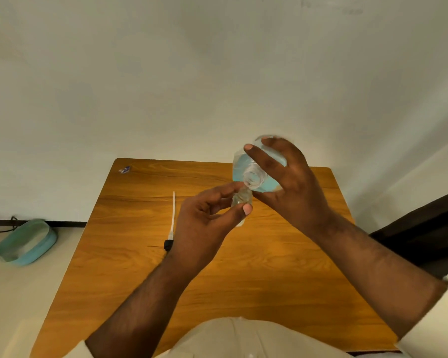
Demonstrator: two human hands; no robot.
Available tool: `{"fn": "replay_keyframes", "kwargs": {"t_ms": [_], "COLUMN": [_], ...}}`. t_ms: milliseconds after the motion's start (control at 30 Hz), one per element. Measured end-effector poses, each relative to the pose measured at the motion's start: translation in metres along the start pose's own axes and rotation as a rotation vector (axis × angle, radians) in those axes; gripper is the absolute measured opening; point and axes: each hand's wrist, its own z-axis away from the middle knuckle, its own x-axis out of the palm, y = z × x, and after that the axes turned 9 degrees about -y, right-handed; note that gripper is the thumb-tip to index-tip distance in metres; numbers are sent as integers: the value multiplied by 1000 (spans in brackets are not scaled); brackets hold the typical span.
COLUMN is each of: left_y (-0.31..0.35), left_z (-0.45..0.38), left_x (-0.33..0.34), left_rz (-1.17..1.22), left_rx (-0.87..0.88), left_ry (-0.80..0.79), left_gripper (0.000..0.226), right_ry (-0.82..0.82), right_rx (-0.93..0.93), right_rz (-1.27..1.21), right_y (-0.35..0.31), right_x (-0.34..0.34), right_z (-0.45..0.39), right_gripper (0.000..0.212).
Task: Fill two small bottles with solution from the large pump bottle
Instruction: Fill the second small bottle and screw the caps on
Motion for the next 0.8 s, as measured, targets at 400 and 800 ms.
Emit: {"fn": "replay_keyframes", "kwargs": {"t_ms": [400,800], "left_y": [-26,-76], "left_z": [-11,-36], "left_x": [21,55], "left_rz": [72,20], "left_rx": [-62,-118], "left_ry": [-17,66], "left_gripper": [30,26], "right_ry": [-163,-411], "right_rx": [427,550], "right_rz": [-606,-885], "right_y": [32,59], "right_x": [66,126], "right_z": [60,91], "right_gripper": [79,61]}}
